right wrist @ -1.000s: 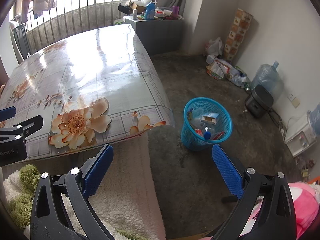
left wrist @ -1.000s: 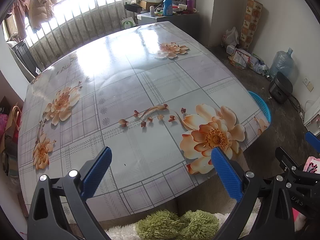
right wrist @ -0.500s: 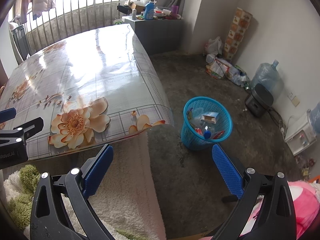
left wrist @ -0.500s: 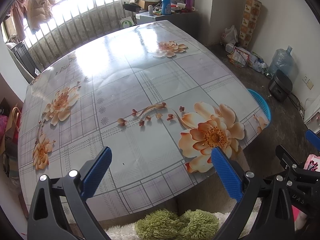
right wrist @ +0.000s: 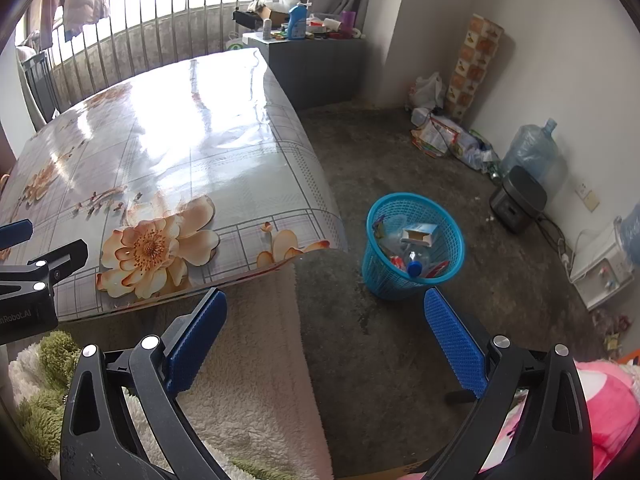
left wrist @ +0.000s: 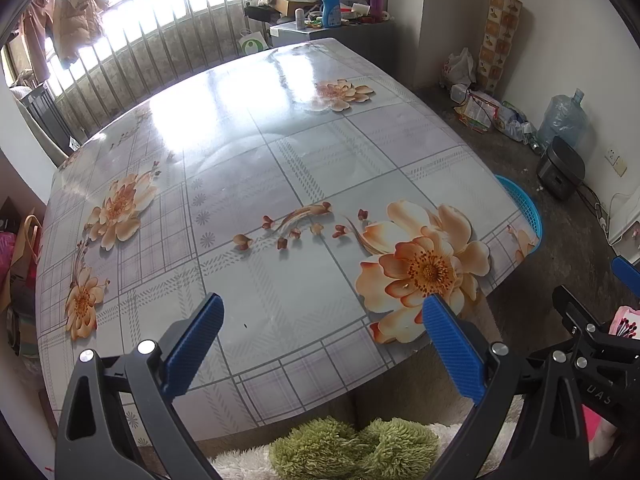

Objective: Collect trash

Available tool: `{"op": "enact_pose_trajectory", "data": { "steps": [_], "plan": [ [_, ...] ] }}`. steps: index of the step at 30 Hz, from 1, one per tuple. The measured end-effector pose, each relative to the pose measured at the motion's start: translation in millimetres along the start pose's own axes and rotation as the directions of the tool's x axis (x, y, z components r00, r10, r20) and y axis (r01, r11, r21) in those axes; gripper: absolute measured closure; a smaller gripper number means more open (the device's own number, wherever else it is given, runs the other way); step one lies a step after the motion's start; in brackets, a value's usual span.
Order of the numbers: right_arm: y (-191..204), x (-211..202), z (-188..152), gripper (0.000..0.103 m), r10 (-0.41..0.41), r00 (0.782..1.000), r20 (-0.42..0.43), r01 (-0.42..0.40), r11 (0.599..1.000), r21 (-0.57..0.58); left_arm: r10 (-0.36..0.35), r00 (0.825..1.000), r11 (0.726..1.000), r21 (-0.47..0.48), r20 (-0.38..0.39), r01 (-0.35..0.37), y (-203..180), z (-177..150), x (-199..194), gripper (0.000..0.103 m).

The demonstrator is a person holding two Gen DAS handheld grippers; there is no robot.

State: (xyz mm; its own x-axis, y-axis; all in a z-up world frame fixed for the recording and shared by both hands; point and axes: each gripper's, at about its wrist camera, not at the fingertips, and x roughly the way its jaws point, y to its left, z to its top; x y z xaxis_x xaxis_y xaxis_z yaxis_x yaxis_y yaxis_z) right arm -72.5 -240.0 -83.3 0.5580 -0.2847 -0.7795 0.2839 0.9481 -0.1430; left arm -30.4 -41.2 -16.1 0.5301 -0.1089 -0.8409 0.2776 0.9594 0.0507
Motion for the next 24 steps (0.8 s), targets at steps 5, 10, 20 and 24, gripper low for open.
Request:
{"op": "enact_pose_trajectory", "data": {
  "steps": [5,10,20,24],
  "plan": [
    [0.6,-0.3,-0.1,0.008,0.001,1.000,0.000,-0.001,1.000,-0.001,0.000,1.000,1.000,0.000,0.000,0.000,0.1,0.3,0.1,0.006],
    [1.0,-0.5,-0.3,0.008,0.003,1.000,0.003,-0.003,1.000,-0.006,0.001,1.000,1.000,-0.001,0.001,-0.001,0.2,0.5,0.7,0.006],
    [1.9,-0.3,1.2,0.008,0.005,1.000,0.004,-0.005,1.000,-0.008,0.001,1.000,1.000,-0.001,0.001,-0.001,0.0,0.4,0.6,0.006],
    [2.1,-0.3,1.2,0.008,0.005,1.000,0.005,-0.005,1.000,-0.008,0.001,1.000,1.000,0.000,0.000,-0.001,0.1,0.9,0.7,0.006]
  ]
}}
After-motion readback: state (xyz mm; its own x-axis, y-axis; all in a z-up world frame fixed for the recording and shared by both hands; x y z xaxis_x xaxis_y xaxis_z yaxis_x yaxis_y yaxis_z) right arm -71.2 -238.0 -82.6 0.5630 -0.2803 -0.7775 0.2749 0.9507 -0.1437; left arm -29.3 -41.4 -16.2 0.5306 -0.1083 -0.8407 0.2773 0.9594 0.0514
